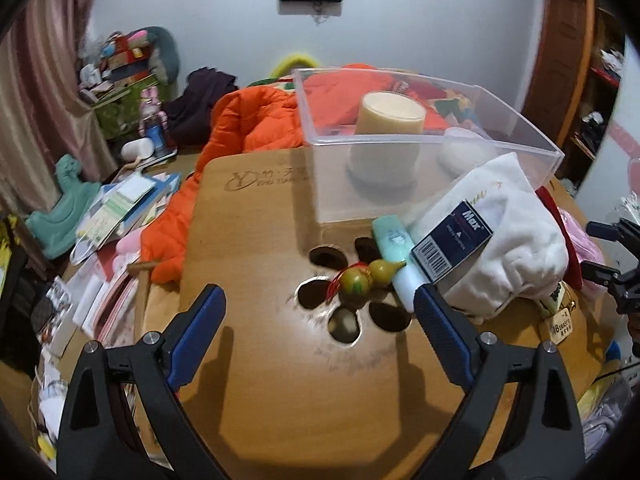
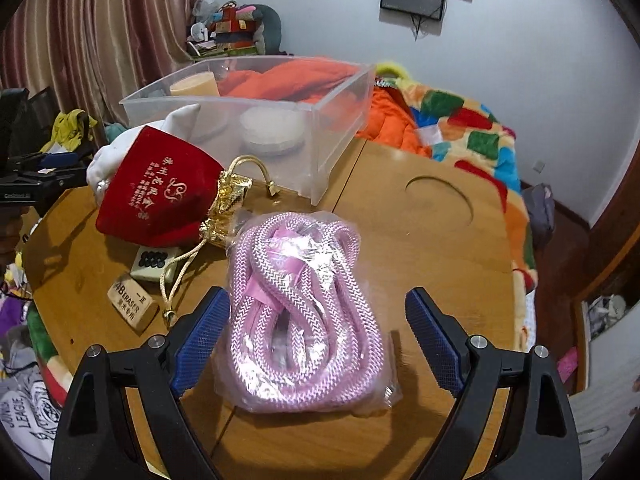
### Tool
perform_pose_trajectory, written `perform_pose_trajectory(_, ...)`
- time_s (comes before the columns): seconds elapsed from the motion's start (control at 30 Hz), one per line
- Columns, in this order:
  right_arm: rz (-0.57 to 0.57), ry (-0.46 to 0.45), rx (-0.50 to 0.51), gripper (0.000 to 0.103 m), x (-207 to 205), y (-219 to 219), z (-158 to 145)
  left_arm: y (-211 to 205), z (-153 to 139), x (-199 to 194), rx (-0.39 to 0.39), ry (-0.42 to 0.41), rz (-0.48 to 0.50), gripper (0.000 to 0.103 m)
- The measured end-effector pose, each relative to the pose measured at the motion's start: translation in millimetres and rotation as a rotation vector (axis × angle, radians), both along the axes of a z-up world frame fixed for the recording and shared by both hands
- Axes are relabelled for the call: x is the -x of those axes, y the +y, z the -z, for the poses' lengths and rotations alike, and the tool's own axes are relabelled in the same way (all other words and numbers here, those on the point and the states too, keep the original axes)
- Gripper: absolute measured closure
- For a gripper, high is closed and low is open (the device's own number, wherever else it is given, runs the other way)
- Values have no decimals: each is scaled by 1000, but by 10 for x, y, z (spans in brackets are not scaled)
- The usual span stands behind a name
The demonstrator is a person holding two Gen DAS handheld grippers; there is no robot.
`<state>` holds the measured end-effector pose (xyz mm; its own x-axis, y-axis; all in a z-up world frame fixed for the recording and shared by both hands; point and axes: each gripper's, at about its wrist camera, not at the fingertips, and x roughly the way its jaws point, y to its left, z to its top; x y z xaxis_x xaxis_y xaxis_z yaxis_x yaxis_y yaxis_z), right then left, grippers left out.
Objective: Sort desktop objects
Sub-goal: 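Withdraw both tools from the box toward the items on the table, then grasp the wooden gourd toy with the left tool while the right grasps the blue Max box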
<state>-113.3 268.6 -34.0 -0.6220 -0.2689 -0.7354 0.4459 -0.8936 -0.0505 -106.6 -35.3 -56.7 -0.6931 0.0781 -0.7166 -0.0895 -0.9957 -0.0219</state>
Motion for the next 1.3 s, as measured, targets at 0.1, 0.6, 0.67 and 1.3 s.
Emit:
perform_pose_trajectory(0.1, -3, -33, 15, 15, 70, 11, 43, 26, 59, 101, 1, -29, 42, 27)
perform_pose_trajectory(0.6, -53, -56, -18, 15, 104, -147, 111, 102, 152, 222, 20, -32, 89, 43)
perform_pose_trajectory(0.67, -49, -47, 0, 15, 100, -115, 38, 115, 155, 226, 33, -26, 89, 44)
perform_pose_trajectory(1.3, -267, 21, 95, 15, 234, -1055, -630, 85, 132, 154, -44, 5, 147, 84)
